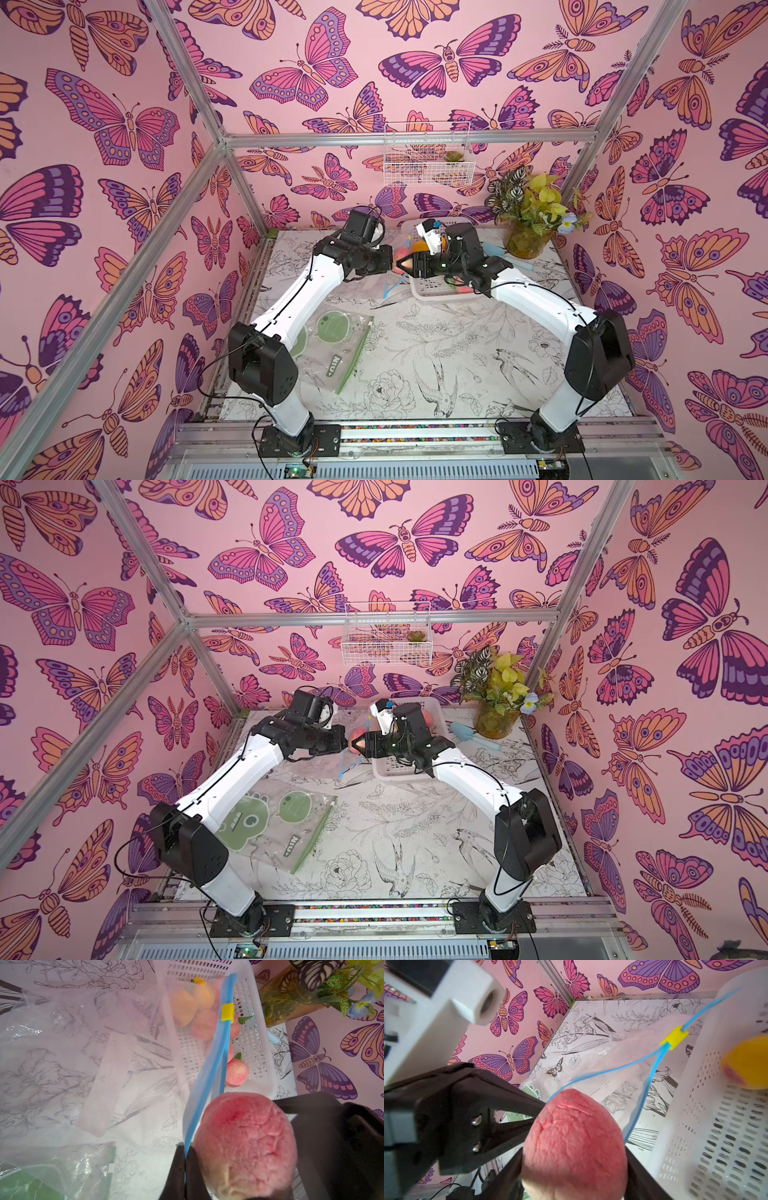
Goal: Place the peach in a zip-top bag and seal the zipper
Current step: Place the peach in the zipper food storage bag.
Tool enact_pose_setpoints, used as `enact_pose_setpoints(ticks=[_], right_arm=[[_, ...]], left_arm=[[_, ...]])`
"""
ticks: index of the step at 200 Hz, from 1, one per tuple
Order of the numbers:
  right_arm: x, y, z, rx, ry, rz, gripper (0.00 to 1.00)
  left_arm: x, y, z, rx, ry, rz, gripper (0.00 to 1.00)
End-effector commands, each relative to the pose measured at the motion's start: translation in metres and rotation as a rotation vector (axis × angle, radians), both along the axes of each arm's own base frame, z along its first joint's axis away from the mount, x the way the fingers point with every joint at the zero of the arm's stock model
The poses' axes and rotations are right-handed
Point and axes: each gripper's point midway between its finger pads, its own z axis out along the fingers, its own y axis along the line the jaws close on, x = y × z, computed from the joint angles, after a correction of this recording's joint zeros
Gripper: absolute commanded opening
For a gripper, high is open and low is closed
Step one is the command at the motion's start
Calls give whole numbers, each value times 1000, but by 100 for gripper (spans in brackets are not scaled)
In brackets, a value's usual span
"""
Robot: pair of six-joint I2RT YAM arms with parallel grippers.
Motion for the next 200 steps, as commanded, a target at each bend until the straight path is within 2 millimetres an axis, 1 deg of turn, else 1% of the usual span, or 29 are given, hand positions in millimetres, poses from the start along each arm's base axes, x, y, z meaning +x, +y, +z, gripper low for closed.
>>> enact_pose_setpoints(ticks=[1, 26, 58, 130, 155, 172, 182, 200], right_arm=[[3, -1, -15, -92, 16, -26, 62], [7, -5, -20, -122, 26, -56, 62], [9, -4, -22, -140, 34, -67, 62], [6, -1, -22, -149, 27, -49, 72], [4, 1, -17, -128, 12, -38, 81], [1, 2, -8, -97, -11, -33, 86], [0, 2, -5, -85, -24, -31, 88], [-2, 1, 3, -64, -49, -31, 88]], left_arm=[[-9, -13, 28, -81, -57, -70, 0], [-10, -17, 32, -102, -67, -84, 0], [-11, -21, 34, -129, -77, -108, 0], [-11, -21, 31, -128, -76, -105, 0], [-10, -19, 31, -119, -84, -98, 0], [-10, -16, 31, -107, -92, -86, 0], [-10, -14, 30, -100, -94, -81, 0], [-10, -12, 30, -91, -100, -73, 0]])
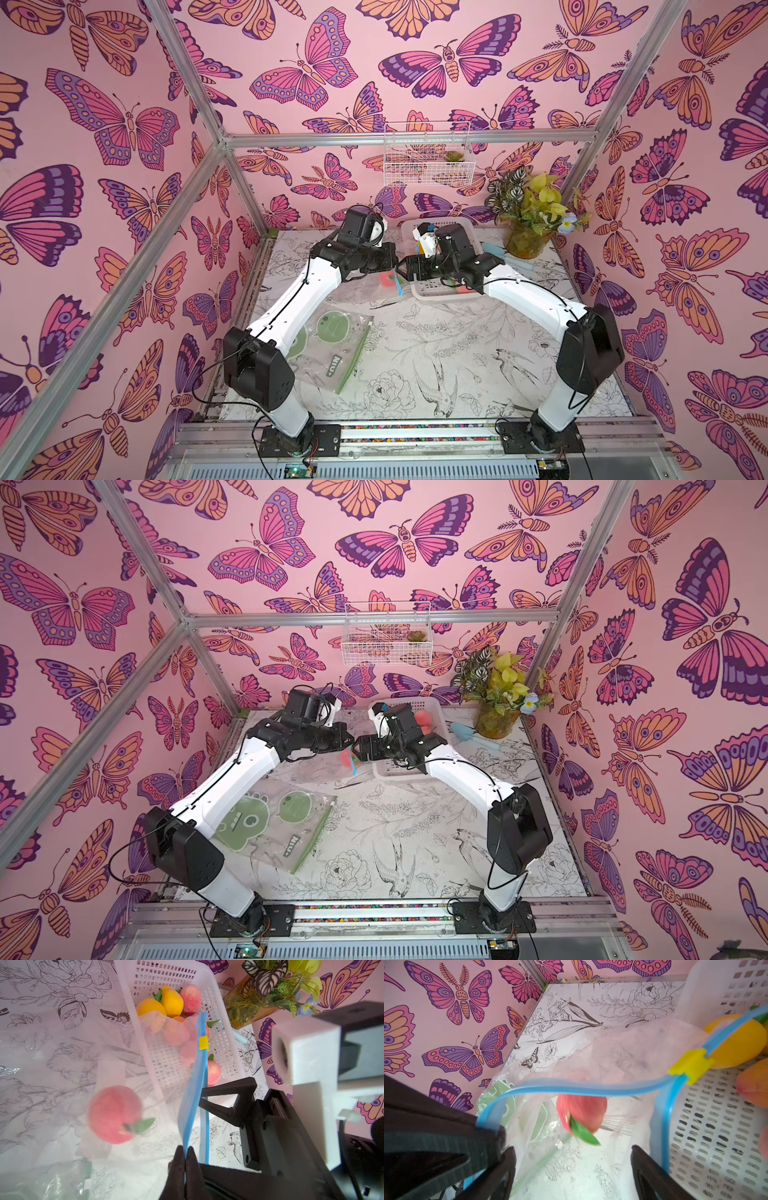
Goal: Place the peach in a zip-top bag and seal the zipper
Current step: Place the peach in the zipper food storage bag.
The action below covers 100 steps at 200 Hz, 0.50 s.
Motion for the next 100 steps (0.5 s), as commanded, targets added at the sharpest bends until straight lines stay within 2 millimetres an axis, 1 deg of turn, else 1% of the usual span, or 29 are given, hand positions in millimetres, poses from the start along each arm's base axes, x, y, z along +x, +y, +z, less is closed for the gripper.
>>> enact_pose_setpoints(ticks=[1, 21, 42, 53, 65, 67, 70, 85, 100], right_arm=[[-6, 2, 28, 51, -77, 23, 88], [-6, -4, 39, 63, -122, -1, 87], [-6, -14, 46, 54, -169, -43, 87], [-5, -21, 47, 39, -190, -68, 87], [-2, -26, 40, 13, -197, -95, 87], [-4, -30, 49, 22, -215, -103, 86], [-4, -32, 52, 19, -225, -115, 86], [-1, -45, 50, -14, -250, -176, 85], [4, -62, 42, -78, -271, -247, 85]], left_arm=[[-4, 4, 9, 11, -45, 0, 0], [-4, 7, 9, 24, -55, 12, 0], [-3, 11, 8, 40, -62, 25, 0], [-3, 13, 8, 48, -68, 33, 0], [-3, 14, 8, 54, -75, 35, 0], [-3, 15, 8, 56, -75, 36, 0], [-3, 15, 8, 58, -76, 37, 0], [-3, 17, 8, 65, -79, 45, 0], [-3, 20, 9, 71, -87, 53, 0]])
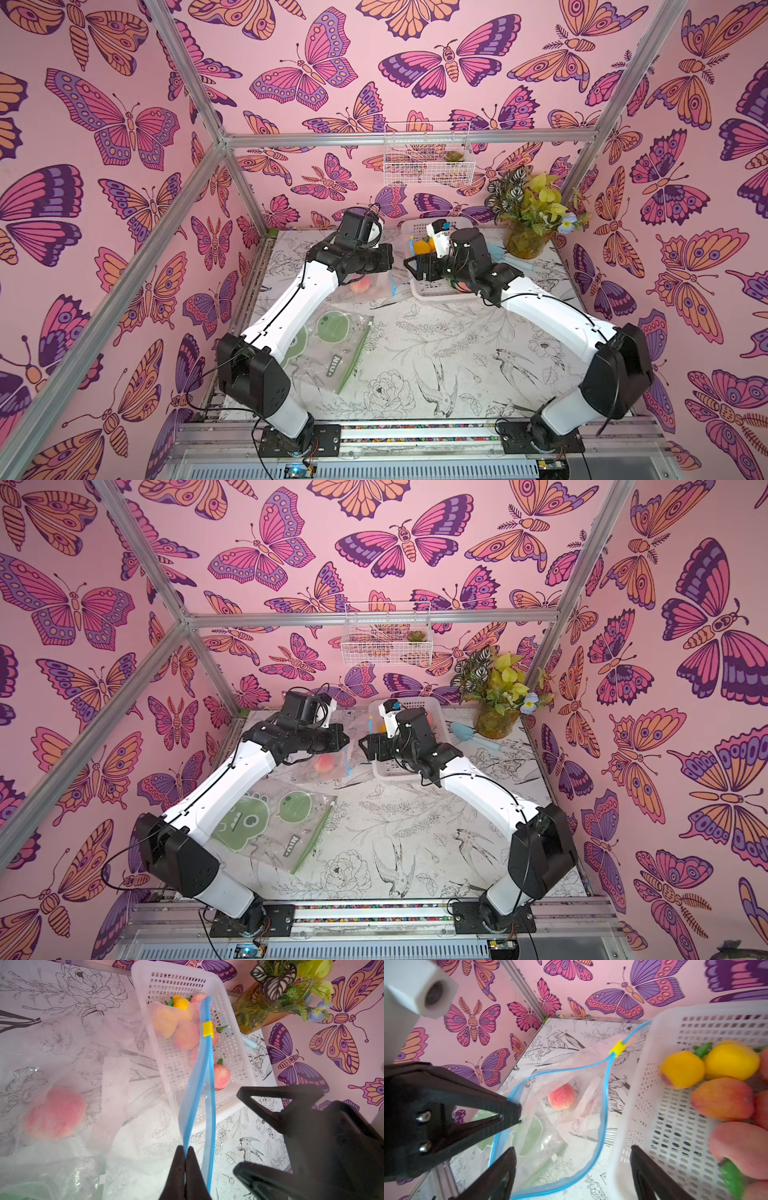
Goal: Place the peach in a zip-top bag and seal the zipper
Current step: Place the peach in the zipper food storage bag.
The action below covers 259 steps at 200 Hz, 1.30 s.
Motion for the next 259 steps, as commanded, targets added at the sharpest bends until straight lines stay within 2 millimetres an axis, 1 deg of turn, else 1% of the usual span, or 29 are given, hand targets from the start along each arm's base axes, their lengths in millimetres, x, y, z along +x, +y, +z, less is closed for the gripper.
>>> enact_pose_setpoints(ticks=[1, 23, 39, 72, 81, 83, 89, 116, 141, 164, 206, 259], right_arm=[[10, -26, 3, -79, -79, -135, 85], [19, -56, -11, -186, -72, -273, 85], [24, -73, -23, -248, -46, -331, 83], [28, -98, -47, -370, 35, -393, 82], [29, -107, -48, -393, 53, -410, 82], [30, -107, -57, -413, 75, -408, 82], [31, -110, -65, -436, 104, -407, 82], [33, -128, -79, -536, 177, -453, 81], [36, -140, -89, -615, 211, -485, 82], [40, -149, -100, -642, 268, -504, 81], [48, -158, -121, -649, 379, -504, 80], [53, -160, -143, -640, 484, -496, 79]], left_arm=[[-3, 6, 6, 21, -42, 9, 0], [-3, 7, 6, 26, -47, 8, 0], [-4, 7, 7, 25, -47, 7, 0], [-5, 7, 7, 26, -48, 8, 0], [-4, 8, 6, 29, -48, 8, 0], [-4, 8, 6, 28, -49, 8, 0], [-5, 8, 6, 28, -49, 7, 0], [-4, 8, 5, 30, -48, 10, 0], [-3, 7, 5, 28, -49, 10, 0], [-3, 7, 5, 29, -47, 8, 0], [-3, 7, 4, 30, -45, 8, 0], [-2, 5, 1, 26, -38, 1, 0]])
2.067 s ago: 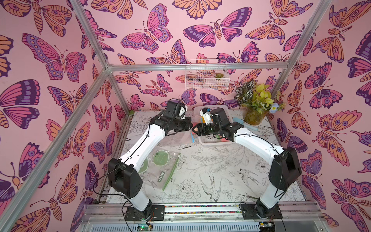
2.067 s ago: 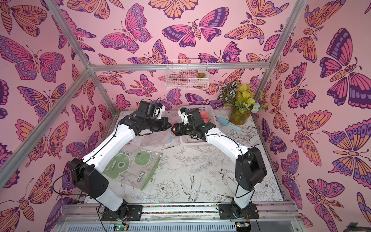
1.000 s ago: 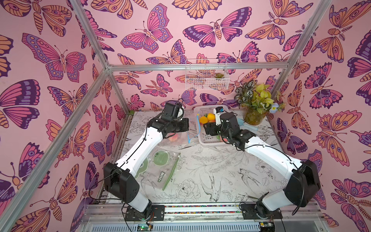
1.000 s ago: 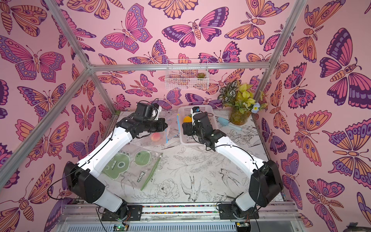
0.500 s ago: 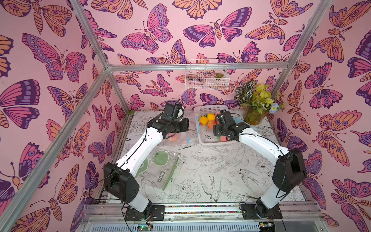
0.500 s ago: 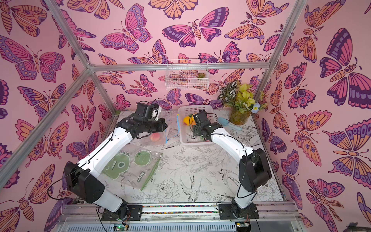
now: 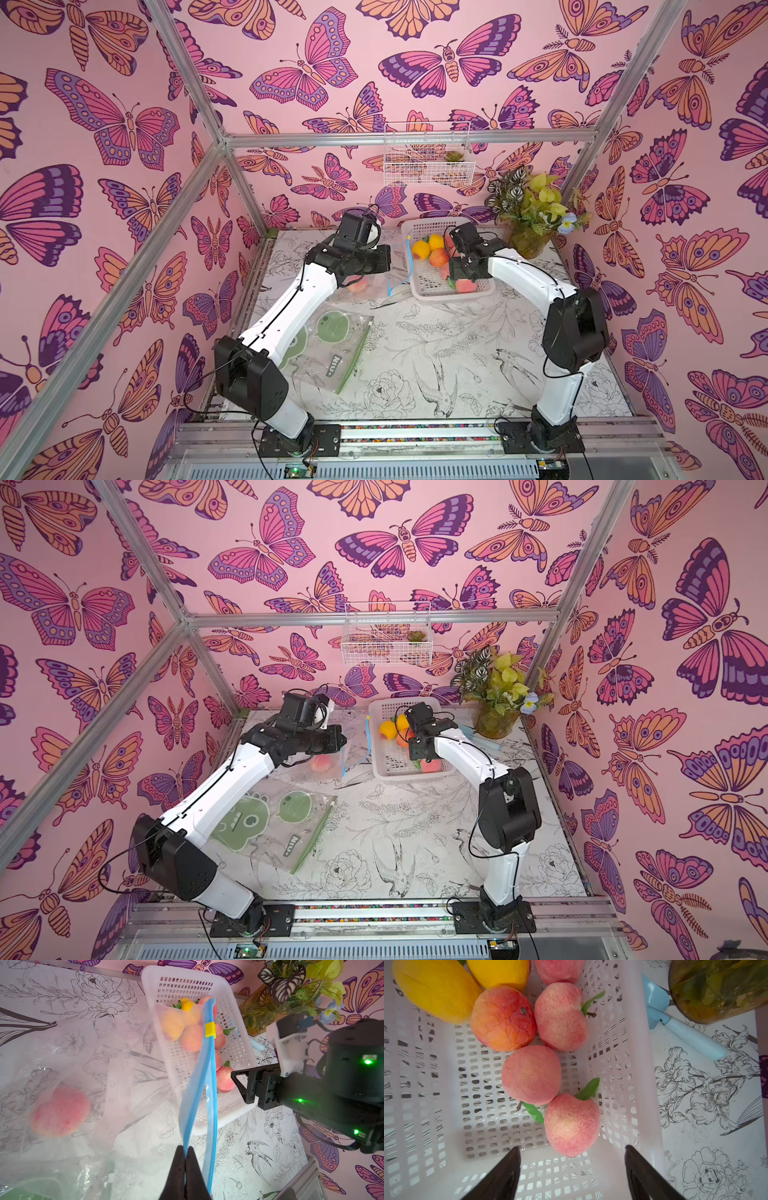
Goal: Place the peach in a zip-top bag and seal the zipper
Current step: Place the peach in the zipper food storage bag, then pick up the peach from the basket.
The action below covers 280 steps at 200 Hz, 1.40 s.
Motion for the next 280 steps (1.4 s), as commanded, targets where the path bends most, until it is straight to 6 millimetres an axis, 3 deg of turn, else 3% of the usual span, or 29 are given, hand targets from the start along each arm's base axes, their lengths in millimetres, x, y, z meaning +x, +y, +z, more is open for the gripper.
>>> enact_pose_setpoints(ticks=[1, 201, 244, 280], right_arm=[[-5, -2, -10, 17, 70, -28, 79], [9, -9, -74, 57, 208, -109, 76], [12, -10, -69, 80, 181, -111, 68], [12, -5, -50, 143, 110, -104, 64]], left_arm=[[-3, -2, 3, 2, -19, -20, 0], [-4, 0, 1, 12, -21, -18, 0], [-3, 2, -1, 18, -20, -14, 0], [-4, 1, -1, 15, -18, -15, 0]])
